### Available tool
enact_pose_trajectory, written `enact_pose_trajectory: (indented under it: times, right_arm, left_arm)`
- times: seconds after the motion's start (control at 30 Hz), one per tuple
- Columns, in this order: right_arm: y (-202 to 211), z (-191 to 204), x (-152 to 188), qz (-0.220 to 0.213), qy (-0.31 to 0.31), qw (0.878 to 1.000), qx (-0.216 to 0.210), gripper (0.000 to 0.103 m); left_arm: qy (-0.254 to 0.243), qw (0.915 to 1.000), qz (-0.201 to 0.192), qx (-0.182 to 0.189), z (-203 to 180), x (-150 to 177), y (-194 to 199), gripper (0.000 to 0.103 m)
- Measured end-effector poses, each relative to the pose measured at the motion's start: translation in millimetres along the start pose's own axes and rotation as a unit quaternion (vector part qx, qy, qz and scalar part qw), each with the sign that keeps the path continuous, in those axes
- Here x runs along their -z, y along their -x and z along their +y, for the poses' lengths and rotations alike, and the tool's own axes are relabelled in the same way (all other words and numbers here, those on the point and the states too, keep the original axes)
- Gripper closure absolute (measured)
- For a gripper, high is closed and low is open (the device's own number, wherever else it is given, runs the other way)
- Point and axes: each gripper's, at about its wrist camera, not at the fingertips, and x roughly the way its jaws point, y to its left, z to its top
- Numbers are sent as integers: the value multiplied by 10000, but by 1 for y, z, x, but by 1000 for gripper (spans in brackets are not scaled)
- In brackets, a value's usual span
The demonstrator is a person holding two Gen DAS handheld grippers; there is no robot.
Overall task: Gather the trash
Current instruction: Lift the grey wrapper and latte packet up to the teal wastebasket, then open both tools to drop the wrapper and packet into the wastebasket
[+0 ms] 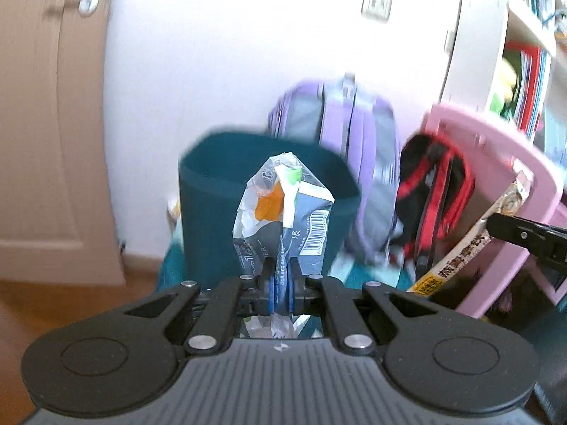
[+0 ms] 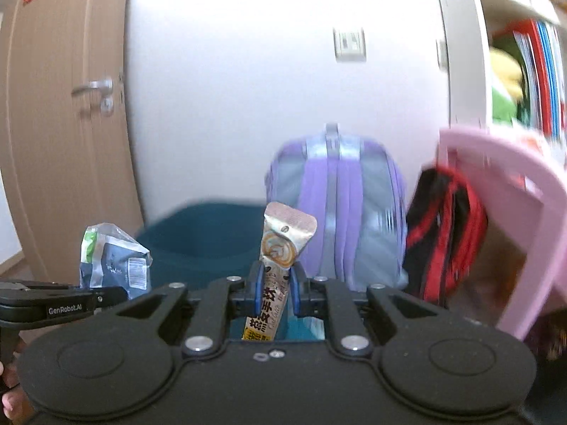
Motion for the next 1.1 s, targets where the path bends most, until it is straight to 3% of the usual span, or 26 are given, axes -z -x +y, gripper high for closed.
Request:
enact_pose_trajectory:
  times: [0.2,0.33,0.7,1.1]
  right_arm:
    - [-30,14,-49,-327,111,9993,-106,90]
    - [-64,22,-59,-274,187,9993,-141,90]
    - [-161,48,-37,687,473,9957,-391,90]
    - [-206,62,-18,1676,742,9818,-499,87]
  left_arm:
    - [-202,9987,-461,12,-5,-66,-10,96]
    - [-233,9986,-464,-102,-2,-90,-37,96]
    - [-219,9987,266,-379,24,-90,-129,96]
    - [-221,9933,1042,-445,30,-84,-178,96]
